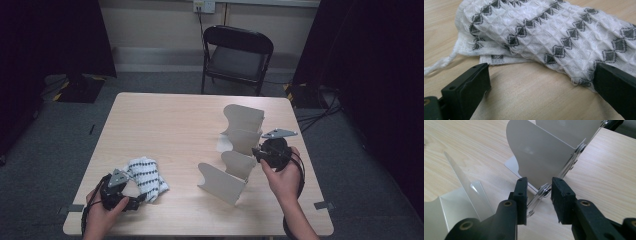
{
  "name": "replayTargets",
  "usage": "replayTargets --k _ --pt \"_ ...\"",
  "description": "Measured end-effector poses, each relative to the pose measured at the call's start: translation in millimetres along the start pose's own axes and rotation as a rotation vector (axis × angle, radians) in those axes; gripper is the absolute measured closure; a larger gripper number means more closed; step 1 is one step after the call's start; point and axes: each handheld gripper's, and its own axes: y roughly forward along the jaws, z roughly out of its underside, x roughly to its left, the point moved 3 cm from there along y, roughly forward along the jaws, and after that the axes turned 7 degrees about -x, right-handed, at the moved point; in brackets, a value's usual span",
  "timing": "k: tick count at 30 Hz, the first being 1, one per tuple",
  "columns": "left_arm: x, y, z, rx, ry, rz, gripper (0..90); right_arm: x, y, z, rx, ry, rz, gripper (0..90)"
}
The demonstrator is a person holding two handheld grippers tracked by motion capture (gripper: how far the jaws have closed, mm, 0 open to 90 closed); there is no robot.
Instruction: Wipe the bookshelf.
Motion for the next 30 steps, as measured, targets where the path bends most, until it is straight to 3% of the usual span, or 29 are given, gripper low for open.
replayTargets --k 10,23,30 --pt "0.0 0.0 0.0 0.0 -0.001 -0.001 0.9 1.7 0.7 -1.8 -0.009 -0.008 -0.002 71.1" --pt "0.3 0.0 -0.2 0.004 0.001 0.0 0.6 -0.9 5.7 -4.0 -0.029 0.027 -0.03 81.9" --pt "0.0 0.4 -0.2 0.001 -0.005 0.001 0.5 -0.5 8.6 -6.4 -0.019 0.036 -0.031 80.6"
